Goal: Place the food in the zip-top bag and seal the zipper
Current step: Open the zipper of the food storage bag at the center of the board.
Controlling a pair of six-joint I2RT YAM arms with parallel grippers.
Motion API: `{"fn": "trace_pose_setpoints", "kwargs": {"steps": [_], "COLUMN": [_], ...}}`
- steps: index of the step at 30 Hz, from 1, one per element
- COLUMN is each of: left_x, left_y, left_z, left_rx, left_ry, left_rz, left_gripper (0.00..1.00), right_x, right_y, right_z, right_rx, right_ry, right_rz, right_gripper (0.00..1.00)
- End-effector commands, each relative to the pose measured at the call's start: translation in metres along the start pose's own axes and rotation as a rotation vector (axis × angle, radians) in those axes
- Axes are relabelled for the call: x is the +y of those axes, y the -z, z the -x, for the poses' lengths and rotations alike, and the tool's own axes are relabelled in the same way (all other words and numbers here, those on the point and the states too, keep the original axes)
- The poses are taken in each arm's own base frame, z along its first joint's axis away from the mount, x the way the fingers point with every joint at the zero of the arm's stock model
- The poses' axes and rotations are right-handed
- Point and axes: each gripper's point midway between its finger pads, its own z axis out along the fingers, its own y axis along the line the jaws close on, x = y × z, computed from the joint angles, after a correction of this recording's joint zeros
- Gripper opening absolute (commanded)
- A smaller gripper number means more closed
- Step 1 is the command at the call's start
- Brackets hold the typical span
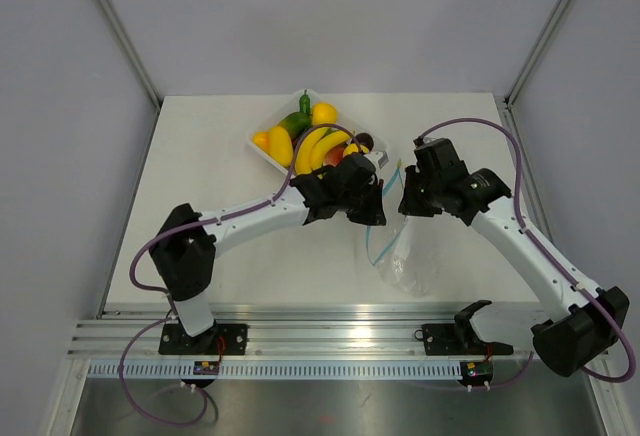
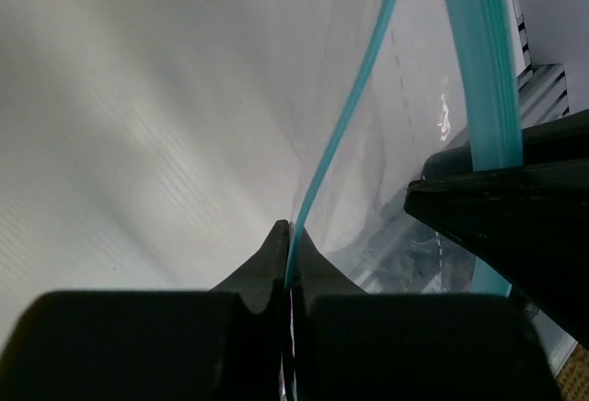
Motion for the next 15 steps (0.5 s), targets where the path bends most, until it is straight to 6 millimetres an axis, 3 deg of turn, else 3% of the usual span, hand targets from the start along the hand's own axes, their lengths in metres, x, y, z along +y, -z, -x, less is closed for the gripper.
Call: {"fn": "trace_pose_setpoints", "kwargs": {"steps": [1, 3, 4, 5, 6, 11, 15], "left_x": [-0.006, -0.005, -0.005, -0.004, -0.004, 0.000, 0.005], "left_y": [0.013, 0.015, 0.016, 0.016, 0.015, 0.014, 0.010], "left_z": [0.020, 0.021, 0.020, 0.020, 0.020, 0.022, 0.027], "left_rx": [-0.048, -0.055, -0.059, -0.058, -0.058, -0.063, -0.064], "left_ry": [0.011, 0.017, 0.018, 0.026, 0.028, 0.025, 0.024], "left_rz": [-0.029, -0.030, -0.031, -0.031, -0.031, -0.014, 0.006], "left_gripper": [0.00, 0.00, 0.00, 0.00, 0.00, 0.00, 0.00], "right_x": [-0.013, -0.017, -0.017, -0.019, -0.021, -0.028, -0.024], "right_y": [0.004, 0.002, 0.001, 0.001, 0.001, 0.024, 0.064], "right_z": [-0.006, -0.012, -0.012, -0.013, -0.012, 0.013, 0.048], "right_rx": [-0.004, 0.009, 0.008, 0.010, 0.005, -0.092, -0.207], "right_ry": [-0.041, -0.055, -0.059, -0.069, -0.070, -0.070, -0.043], "right_rz": [-0.055, -0.072, -0.076, -0.088, -0.101, -0.161, -0.197], "right_gripper": [0.35, 0.34, 0.25, 0.06, 0.00, 0.00, 0.00]}}
